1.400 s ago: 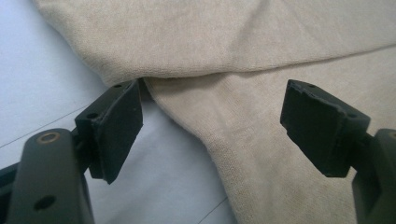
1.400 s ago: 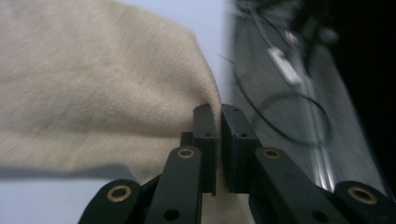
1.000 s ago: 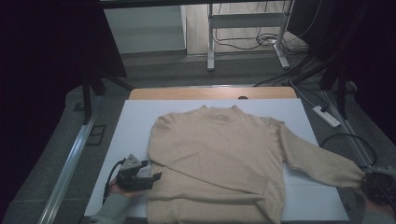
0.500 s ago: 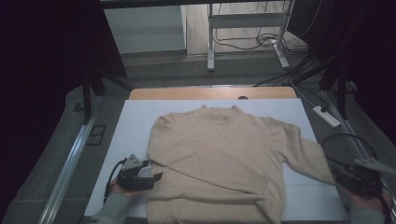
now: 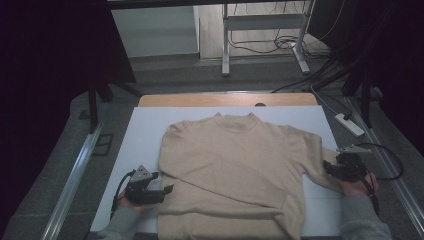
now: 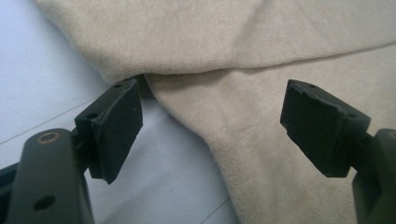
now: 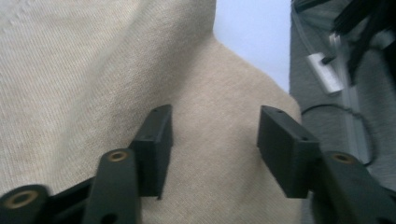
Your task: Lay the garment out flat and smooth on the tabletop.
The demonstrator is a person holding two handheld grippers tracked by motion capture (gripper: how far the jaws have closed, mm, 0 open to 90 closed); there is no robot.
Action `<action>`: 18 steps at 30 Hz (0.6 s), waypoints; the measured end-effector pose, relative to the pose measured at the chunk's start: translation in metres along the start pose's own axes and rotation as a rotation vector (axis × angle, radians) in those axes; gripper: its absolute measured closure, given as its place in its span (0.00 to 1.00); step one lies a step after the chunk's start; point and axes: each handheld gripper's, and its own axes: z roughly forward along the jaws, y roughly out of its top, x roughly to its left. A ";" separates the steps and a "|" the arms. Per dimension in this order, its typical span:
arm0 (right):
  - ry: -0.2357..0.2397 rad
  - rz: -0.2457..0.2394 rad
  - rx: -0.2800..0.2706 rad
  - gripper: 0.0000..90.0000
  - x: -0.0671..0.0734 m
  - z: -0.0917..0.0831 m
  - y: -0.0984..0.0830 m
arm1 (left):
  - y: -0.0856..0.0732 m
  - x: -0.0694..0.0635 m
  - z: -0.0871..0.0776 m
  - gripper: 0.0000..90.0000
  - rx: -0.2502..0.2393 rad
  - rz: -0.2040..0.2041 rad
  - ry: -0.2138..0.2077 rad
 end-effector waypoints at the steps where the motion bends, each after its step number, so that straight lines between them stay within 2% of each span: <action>1: 0.027 0.023 0.006 0.62 -0.002 0.000 0.000 | 0.000 0.000 0.000 0.23 0.002 0.002 0.001; 2: 0.058 0.045 0.005 0.66 -0.004 0.000 -0.001 | 0.000 0.000 0.000 0.23 0.003 0.003 0.003; 3: 0.058 0.055 0.004 0.71 -0.005 0.000 -0.001 | 0.000 -0.001 0.000 0.23 0.003 0.007 0.004; 5: 0.043 0.054 0.008 0.86 -0.005 -0.001 -0.001 | 0.001 -0.002 0.000 0.23 0.005 0.010 0.002; 7: 0.027 0.050 0.011 0.94 -0.005 -0.001 -0.001 | 0.001 -0.002 0.000 0.23 0.005 0.012 0.002; 11: 0.023 0.055 0.009 0.96 -0.006 -0.002 -0.001 | 0.001 -0.001 0.000 0.23 0.004 0.008 0.000; 14: -0.041 0.048 0.008 0.96 -0.008 -0.005 -0.002 | 0.001 -0.001 0.000 0.23 0.001 0.008 0.002; 16: -0.083 0.067 0.001 0.97 -0.012 -0.011 -0.003 | 0.000 -0.001 0.000 0.23 -0.001 0.008 0.003; 18: -0.098 0.087 -0.004 0.97 -0.018 -0.017 -0.005 | 0.000 -0.001 -0.001 0.23 -0.001 0.007 0.002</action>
